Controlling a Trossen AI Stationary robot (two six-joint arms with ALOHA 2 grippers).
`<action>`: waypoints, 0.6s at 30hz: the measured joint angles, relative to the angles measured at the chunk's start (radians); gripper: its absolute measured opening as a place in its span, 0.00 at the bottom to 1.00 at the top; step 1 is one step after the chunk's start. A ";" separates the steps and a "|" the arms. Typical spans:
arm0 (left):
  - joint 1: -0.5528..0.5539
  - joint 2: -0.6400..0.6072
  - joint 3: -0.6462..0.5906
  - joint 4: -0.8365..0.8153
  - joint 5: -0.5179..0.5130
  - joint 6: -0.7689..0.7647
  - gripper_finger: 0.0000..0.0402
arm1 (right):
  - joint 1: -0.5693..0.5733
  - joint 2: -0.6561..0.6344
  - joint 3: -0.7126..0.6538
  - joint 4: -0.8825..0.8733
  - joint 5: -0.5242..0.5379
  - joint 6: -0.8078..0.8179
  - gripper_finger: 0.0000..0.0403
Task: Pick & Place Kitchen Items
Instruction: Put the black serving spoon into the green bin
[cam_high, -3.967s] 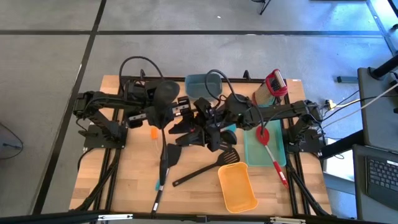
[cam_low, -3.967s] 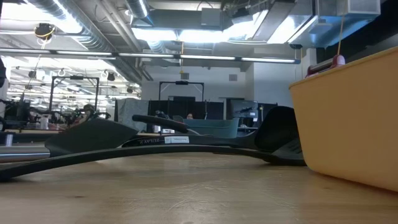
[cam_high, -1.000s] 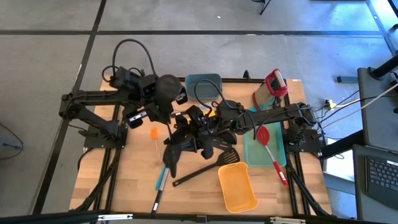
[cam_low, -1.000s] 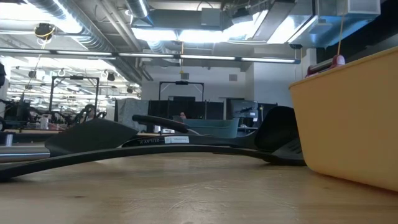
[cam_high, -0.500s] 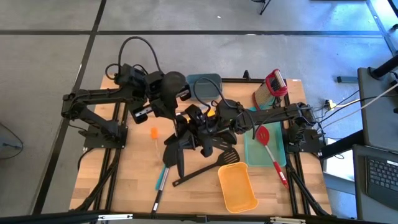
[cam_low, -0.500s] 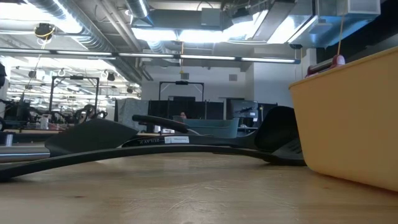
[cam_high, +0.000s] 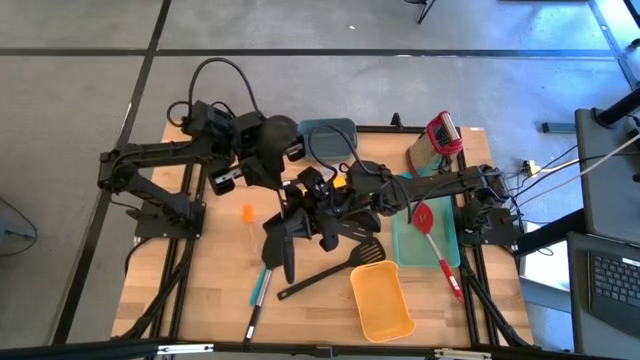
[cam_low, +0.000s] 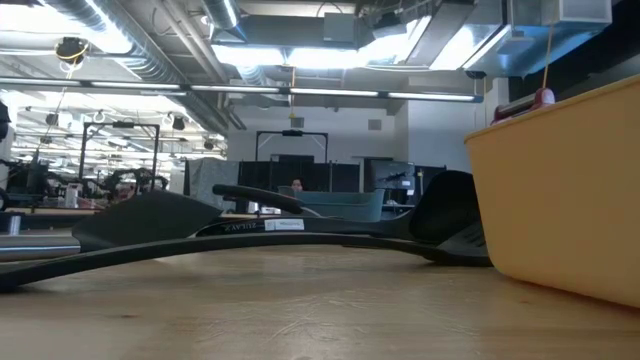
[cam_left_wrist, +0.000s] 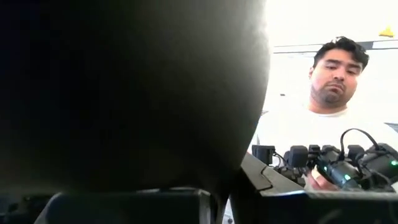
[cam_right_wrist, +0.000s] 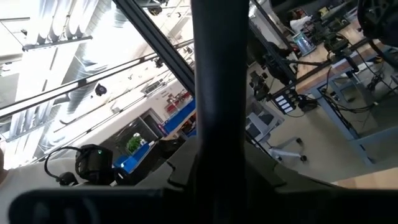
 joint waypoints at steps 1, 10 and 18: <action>0.007 0.000 0.000 -0.002 -0.002 0.000 0.05 | 0.000 -0.001 0.001 -0.002 0.002 0.000 0.20; 0.076 -0.002 0.000 -0.035 -0.011 -0.083 0.18 | -0.002 -0.008 0.063 -0.119 0.012 -0.018 0.19; 0.105 -0.002 0.001 -0.039 0.041 -0.192 0.41 | 0.001 -0.006 0.110 -0.259 0.028 -0.027 0.19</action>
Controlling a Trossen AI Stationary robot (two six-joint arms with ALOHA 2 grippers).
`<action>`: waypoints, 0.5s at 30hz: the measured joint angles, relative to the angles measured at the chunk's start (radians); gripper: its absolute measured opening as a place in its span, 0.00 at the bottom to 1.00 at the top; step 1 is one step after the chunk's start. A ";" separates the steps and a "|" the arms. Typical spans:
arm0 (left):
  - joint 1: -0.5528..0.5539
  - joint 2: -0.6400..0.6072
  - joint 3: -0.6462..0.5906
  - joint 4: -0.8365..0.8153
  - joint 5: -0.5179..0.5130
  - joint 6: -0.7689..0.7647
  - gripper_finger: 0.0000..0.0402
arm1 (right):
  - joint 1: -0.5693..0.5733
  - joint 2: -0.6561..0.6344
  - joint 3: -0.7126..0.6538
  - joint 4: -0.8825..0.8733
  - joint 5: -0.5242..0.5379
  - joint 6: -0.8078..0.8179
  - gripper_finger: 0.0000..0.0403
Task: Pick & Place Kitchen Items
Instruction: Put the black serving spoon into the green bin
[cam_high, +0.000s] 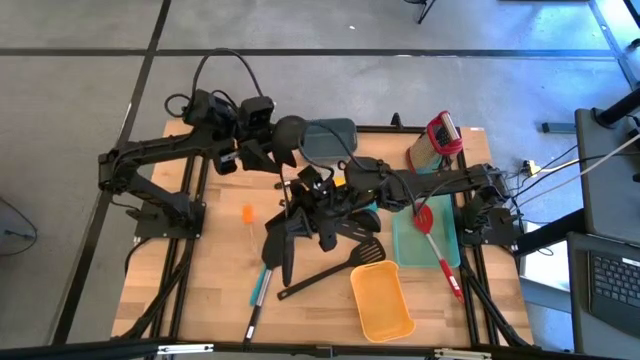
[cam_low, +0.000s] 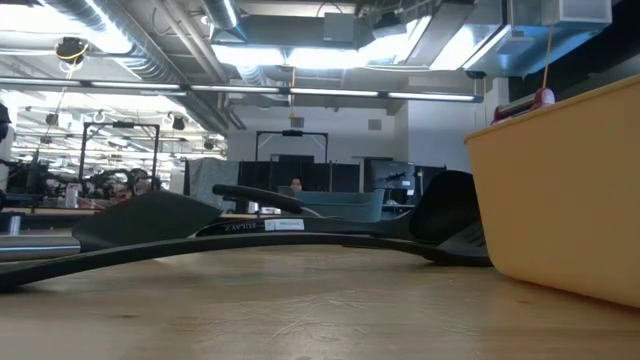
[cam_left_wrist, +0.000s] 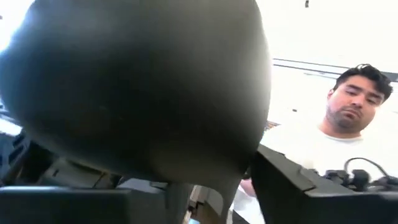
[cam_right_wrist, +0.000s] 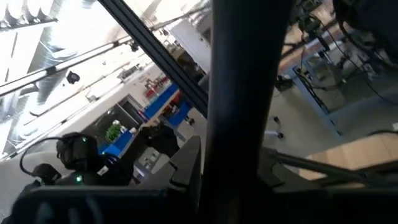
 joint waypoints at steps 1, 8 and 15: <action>0.002 0.000 0.000 0.000 0.019 -0.019 0.43 | 0.000 -0.001 0.001 -0.010 0.005 0.002 0.18; 0.040 -0.017 0.000 -0.045 0.064 -0.004 0.51 | -0.001 -0.018 0.002 -0.069 0.079 0.008 0.18; 0.129 -0.038 0.002 -0.283 0.054 0.135 0.51 | -0.005 -0.033 0.003 -0.133 0.117 0.008 0.17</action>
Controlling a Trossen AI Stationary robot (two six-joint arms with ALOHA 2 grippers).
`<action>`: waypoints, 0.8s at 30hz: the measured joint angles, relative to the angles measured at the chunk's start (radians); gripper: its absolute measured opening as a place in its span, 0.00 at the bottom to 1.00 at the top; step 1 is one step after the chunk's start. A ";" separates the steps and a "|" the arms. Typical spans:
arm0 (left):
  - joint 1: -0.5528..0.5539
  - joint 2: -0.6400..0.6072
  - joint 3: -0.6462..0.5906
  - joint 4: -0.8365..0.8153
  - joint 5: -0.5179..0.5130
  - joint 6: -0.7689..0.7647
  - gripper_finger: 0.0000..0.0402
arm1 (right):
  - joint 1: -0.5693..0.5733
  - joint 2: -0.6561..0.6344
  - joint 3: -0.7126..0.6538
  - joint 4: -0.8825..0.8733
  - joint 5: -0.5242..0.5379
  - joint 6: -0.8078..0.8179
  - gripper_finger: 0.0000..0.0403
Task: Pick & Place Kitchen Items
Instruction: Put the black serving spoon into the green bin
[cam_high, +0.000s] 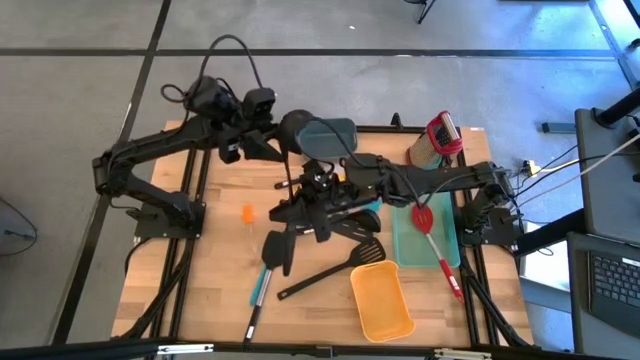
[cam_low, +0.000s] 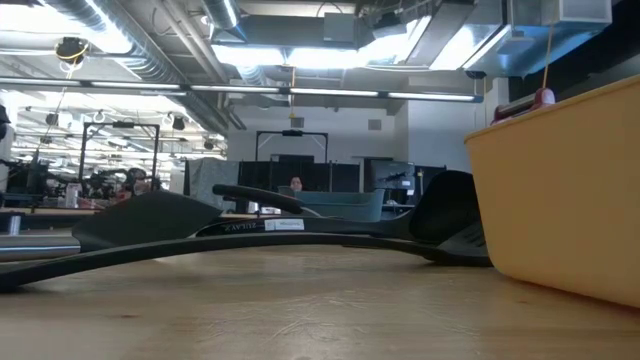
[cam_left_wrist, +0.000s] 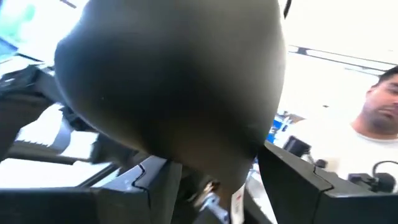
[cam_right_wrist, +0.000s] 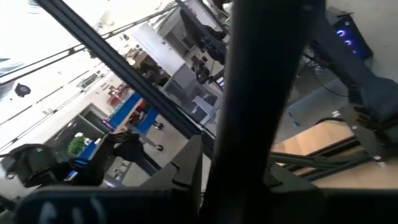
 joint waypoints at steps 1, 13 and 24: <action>0.012 0.000 0.001 -0.033 -0.004 0.019 0.51 | -0.001 0.000 0.000 0.003 -0.009 -0.002 0.17; 0.114 -0.016 -0.001 -0.388 -0.014 0.212 0.58 | 0.009 -0.005 0.000 -0.013 0.008 -0.006 0.07; 0.072 -0.219 -0.001 -0.903 -0.251 0.520 0.56 | 0.008 -0.011 0.000 -0.160 0.151 0.041 0.07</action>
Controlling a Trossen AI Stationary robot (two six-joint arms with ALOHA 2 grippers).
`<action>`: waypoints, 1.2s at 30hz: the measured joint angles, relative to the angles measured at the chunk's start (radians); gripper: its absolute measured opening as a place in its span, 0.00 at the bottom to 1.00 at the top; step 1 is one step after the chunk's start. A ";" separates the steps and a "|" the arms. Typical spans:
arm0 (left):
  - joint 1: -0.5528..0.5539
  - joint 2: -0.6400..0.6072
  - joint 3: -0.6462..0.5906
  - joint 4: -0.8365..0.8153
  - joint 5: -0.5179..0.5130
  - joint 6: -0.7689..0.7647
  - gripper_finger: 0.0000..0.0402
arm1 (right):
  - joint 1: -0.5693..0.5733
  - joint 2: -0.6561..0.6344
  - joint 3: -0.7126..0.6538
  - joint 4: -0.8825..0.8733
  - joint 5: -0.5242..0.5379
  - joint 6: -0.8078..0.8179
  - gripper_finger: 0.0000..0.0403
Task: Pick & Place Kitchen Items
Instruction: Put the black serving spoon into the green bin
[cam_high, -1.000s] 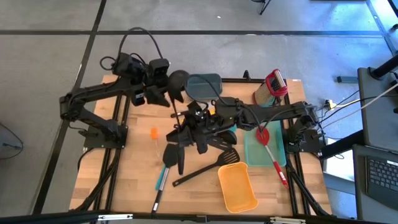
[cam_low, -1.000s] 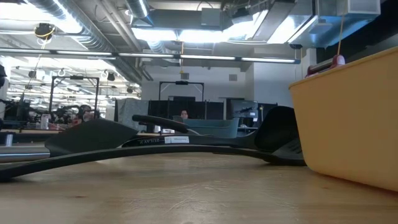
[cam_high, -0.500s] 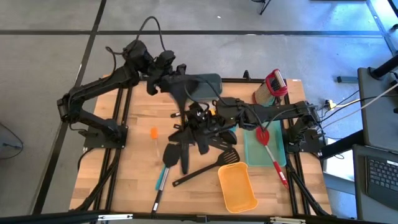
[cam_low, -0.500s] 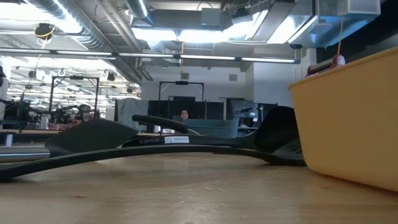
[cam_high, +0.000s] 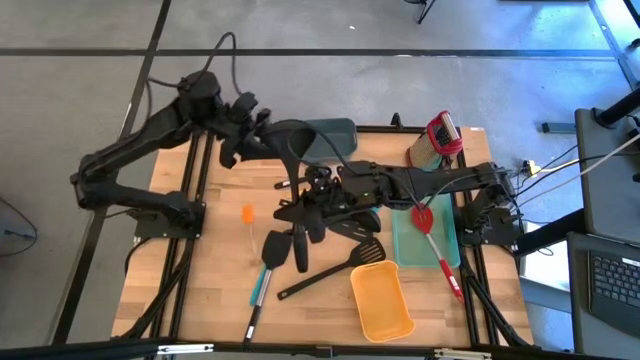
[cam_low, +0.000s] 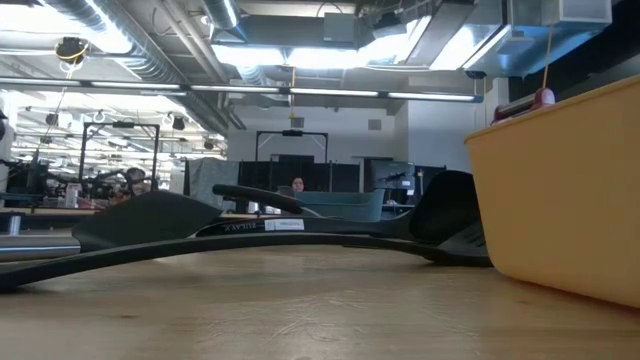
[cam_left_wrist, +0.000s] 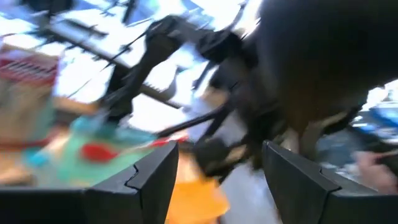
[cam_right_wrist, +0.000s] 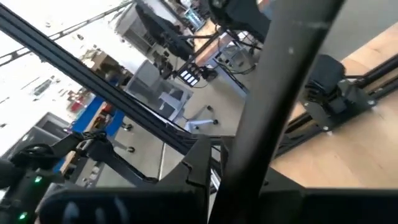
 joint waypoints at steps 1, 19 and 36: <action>-0.011 -0.015 0.000 -0.052 -0.037 0.025 0.56 | 0.000 -0.003 0.000 -0.001 0.015 -0.003 0.07; -0.343 0.044 -0.001 0.122 -0.445 -0.027 0.56 | -0.024 -0.030 0.000 -0.062 0.108 -0.043 0.07; -0.324 0.046 -0.002 0.178 -0.376 -0.067 0.56 | -0.016 -0.049 -0.001 -0.139 0.143 -0.052 0.07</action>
